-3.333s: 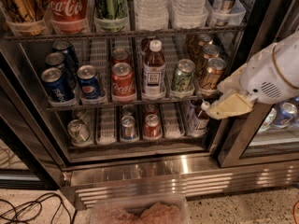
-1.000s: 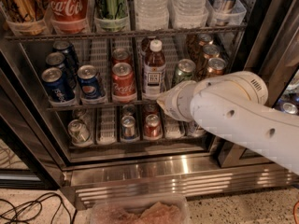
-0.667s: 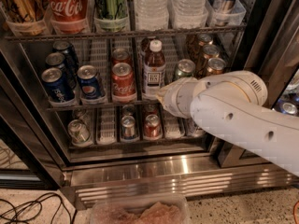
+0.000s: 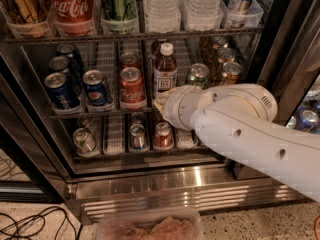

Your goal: Pick coke can from middle shelf of fridge

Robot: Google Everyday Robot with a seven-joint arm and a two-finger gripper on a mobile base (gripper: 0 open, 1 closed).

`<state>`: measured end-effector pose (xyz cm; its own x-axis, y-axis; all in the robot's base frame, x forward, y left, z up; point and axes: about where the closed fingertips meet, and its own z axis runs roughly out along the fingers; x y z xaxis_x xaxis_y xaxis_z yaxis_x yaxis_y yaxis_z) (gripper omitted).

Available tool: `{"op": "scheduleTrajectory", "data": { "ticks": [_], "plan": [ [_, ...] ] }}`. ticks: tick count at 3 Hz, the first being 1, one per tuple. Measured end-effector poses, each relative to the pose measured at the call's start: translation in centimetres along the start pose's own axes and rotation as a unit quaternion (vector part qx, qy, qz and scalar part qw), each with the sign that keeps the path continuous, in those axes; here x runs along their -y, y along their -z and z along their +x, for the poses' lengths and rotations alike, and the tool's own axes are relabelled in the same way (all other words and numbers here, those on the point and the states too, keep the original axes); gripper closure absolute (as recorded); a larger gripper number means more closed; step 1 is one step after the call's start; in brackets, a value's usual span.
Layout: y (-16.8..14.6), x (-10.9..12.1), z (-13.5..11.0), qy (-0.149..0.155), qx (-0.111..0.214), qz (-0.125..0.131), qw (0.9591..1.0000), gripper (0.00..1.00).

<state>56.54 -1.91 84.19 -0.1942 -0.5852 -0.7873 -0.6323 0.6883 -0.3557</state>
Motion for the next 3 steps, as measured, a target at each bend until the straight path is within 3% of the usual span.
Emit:
{"op": "scheduleTrajectory", "data": {
  "ticks": [2,3],
  "plan": [
    [0.6,-5.1,-3.8,-0.022,0.055,-0.026,0.9979,1.00],
    [1.5,-5.4,-4.7,-0.026,0.079,-0.017,0.9964,0.89]
  ]
}}
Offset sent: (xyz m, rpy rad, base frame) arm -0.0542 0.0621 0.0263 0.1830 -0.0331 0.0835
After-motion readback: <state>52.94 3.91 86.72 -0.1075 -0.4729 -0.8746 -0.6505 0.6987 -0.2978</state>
